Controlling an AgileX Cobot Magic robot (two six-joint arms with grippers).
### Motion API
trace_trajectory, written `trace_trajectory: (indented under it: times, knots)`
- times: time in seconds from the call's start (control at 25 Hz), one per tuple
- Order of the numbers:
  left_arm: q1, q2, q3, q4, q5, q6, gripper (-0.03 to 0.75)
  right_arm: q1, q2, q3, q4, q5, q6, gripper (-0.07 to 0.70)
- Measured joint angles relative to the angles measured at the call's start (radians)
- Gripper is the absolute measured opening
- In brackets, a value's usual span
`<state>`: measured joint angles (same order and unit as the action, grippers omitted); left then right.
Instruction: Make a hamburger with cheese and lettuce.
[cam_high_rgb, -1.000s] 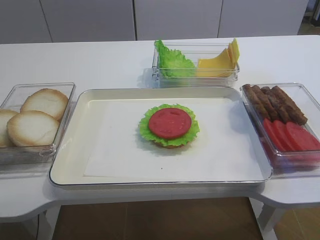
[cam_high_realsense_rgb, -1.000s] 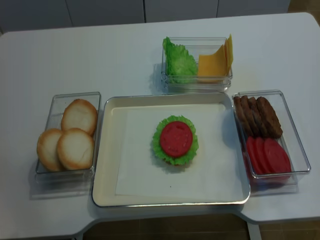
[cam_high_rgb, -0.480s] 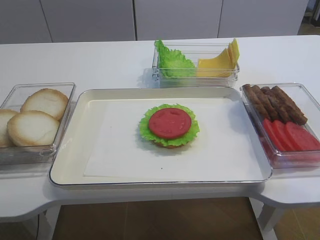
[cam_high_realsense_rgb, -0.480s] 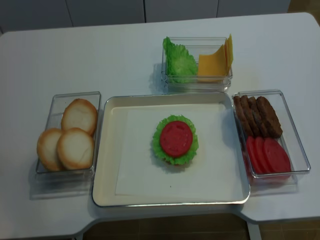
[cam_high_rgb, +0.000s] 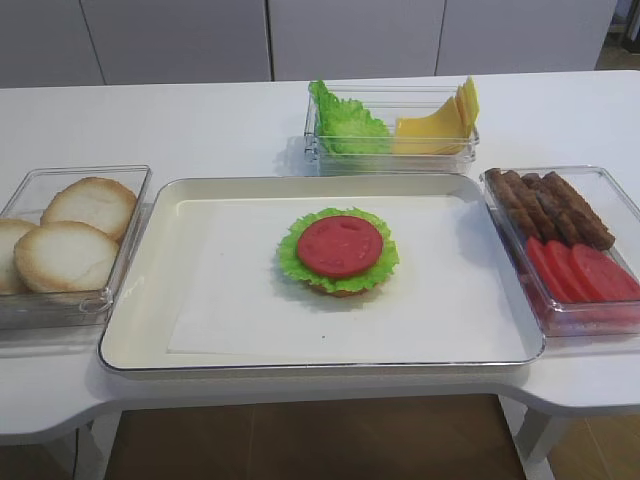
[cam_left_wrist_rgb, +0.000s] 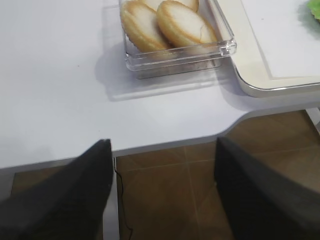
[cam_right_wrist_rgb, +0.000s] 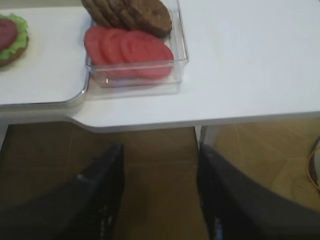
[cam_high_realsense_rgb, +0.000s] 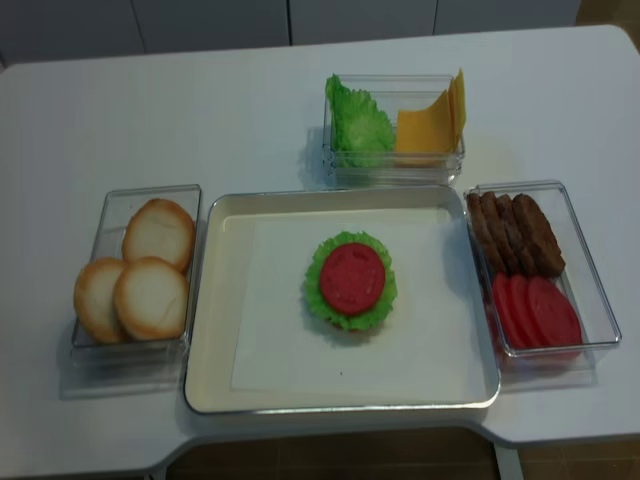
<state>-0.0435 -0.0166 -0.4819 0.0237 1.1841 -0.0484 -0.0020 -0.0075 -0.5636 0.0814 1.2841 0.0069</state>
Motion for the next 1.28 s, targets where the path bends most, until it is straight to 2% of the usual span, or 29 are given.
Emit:
trace_trajectory:
  times: [0.4, 0.72, 0.84, 0.96, 1.28]
  knots:
    - [0.000, 0.000, 0.000, 0.000, 0.000, 0.000, 0.467, 0.000, 0.000, 0.038, 0.000, -0.005, -0.060, 0.363]
    - [0.000, 0.000, 0.000, 0.000, 0.000, 0.000, 0.467, 0.000, 0.000, 0.080, 0.000, -0.114, -0.064, 0.365]
    - [0.000, 0.000, 0.000, 0.000, 0.000, 0.000, 0.467, 0.000, 0.000, 0.089, 0.000, -0.129, -0.065, 0.385]
    - [0.000, 0.000, 0.000, 0.000, 0.000, 0.000, 0.467, 0.000, 0.000, 0.089, 0.000, -0.133, -0.065, 0.419]
    - [0.000, 0.000, 0.000, 0.000, 0.000, 0.000, 0.467, 0.000, 0.000, 0.089, 0.006, -0.135, -0.067, 0.428]
